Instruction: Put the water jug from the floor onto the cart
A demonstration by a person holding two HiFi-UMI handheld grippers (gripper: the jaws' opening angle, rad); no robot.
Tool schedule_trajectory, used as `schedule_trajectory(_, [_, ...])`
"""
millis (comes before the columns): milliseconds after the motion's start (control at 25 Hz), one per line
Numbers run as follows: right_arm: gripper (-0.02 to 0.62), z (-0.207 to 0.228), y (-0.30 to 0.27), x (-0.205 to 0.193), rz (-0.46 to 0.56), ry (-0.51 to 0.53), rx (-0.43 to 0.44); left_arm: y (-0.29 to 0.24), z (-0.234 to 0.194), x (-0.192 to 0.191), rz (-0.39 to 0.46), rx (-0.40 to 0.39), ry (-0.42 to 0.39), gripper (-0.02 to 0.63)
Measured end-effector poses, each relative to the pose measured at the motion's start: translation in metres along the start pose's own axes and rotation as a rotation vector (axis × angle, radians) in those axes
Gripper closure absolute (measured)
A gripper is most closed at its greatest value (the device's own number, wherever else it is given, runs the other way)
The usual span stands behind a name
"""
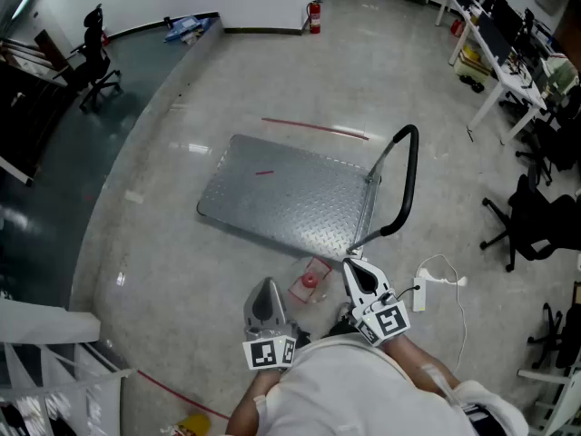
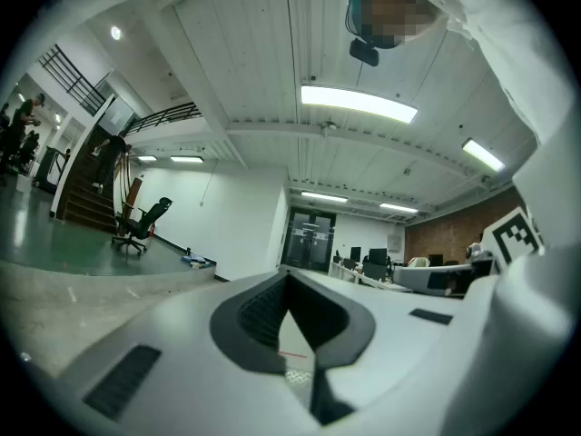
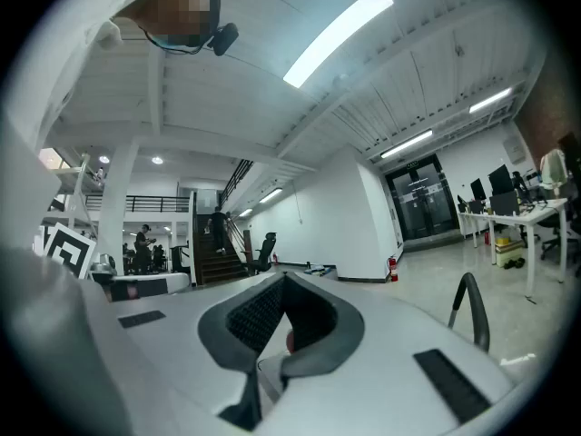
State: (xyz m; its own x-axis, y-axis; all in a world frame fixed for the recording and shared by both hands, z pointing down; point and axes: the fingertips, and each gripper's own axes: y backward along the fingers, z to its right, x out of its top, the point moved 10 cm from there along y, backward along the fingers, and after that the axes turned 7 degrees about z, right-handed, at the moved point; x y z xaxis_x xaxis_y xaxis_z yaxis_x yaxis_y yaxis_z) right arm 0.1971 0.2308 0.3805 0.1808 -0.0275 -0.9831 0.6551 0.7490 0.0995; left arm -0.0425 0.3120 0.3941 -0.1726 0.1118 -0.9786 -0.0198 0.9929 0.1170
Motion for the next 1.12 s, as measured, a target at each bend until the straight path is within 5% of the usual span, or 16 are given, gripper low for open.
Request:
schedule_trajectory(640, [0.583, -0.005, -0.01, -0.014, -0.048, 0.01, 0.029, 0.002, -0.009, 0.002, 0.018, 0.004, 0.004, 0.603])
schedule_trajectory(880, [0.582, 0.003, -0.035, -0.052, -0.213, 0.012, -0.003, -0.003, -0.02, -0.001, 0.007, 0.026, 0.004, 0.603])
schedule_trajectory(1120, [0.571, 0.016, -0.071, -0.14, -0.488, 0.015, 0.03, -0.013, -0.033, -0.016, -0.004, 0.048, -0.017, 0.603])
